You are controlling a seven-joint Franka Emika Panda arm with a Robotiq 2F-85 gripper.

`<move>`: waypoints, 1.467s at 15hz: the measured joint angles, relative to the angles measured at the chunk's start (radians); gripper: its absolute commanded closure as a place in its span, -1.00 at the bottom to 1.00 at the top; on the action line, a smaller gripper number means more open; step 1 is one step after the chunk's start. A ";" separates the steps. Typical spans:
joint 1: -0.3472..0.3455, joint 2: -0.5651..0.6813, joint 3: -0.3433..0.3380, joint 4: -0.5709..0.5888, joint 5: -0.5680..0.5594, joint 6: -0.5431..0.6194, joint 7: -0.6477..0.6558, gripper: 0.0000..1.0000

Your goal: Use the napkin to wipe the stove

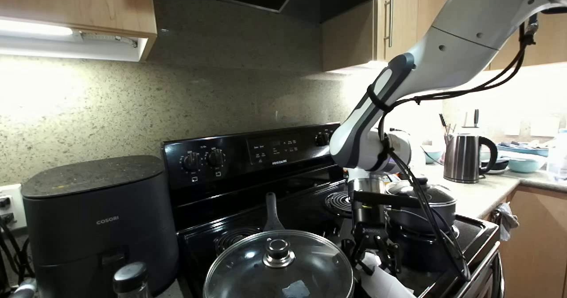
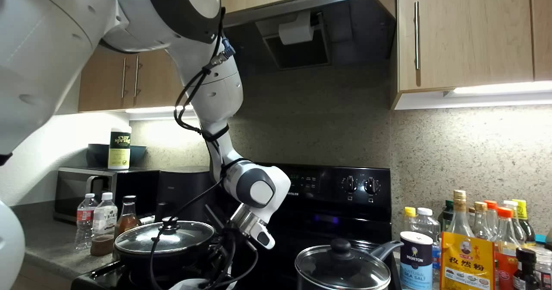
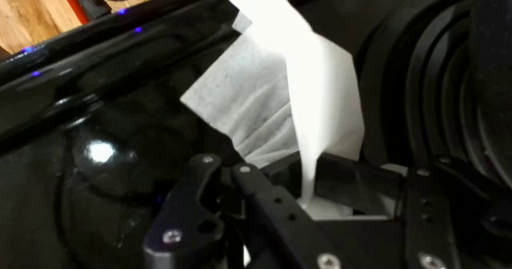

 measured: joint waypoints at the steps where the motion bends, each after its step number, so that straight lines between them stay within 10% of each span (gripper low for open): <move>1: 0.000 0.000 -0.007 0.004 -0.004 0.033 0.025 1.00; 6: 0.005 0.001 -0.037 0.011 -0.103 0.166 0.188 1.00; 14: 0.005 -0.025 -0.080 -0.025 -0.273 -0.059 0.245 1.00; 22: 0.027 -0.115 -0.130 -0.124 -0.504 0.047 0.519 1.00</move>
